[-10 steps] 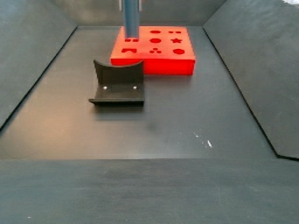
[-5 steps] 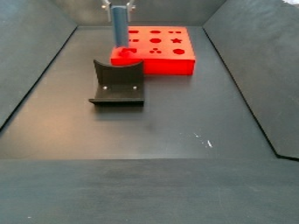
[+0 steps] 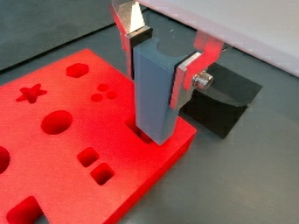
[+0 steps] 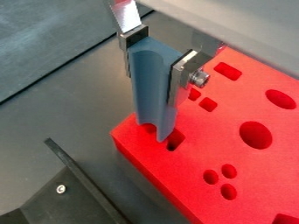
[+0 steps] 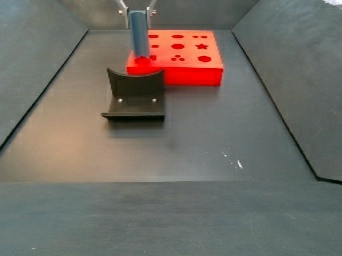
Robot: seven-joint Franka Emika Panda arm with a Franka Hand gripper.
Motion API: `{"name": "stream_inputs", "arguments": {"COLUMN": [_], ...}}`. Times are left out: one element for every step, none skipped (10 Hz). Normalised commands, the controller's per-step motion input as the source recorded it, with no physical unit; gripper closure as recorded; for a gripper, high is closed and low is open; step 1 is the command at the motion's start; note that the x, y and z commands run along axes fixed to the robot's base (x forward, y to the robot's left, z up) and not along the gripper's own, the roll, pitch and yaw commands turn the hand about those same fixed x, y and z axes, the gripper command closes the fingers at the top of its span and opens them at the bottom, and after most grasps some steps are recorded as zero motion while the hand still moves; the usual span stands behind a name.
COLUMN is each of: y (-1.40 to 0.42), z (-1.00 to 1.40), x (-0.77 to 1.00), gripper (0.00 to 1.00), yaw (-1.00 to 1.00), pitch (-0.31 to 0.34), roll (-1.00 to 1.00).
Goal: Insert the arch object.
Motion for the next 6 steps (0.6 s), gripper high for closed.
{"name": "stream_inputs", "arguments": {"y": [-0.1, -0.08, -0.05, 0.0, 0.0, 0.0], "z": [0.0, 0.0, 0.0, -0.06, -0.11, -0.18], "x": [-0.15, -0.17, -0.16, -0.08, 0.0, 0.0], "gripper": [1.0, 1.0, 1.0, 1.0, 1.0, 1.0], "yaw": [0.0, 0.0, 0.0, 0.0, 0.0, 0.0], "pitch": [0.0, -0.017, -0.034, -0.04, -0.033, -0.03], "roll": [0.0, 0.0, 0.0, 0.0, 0.0, 0.0]}}
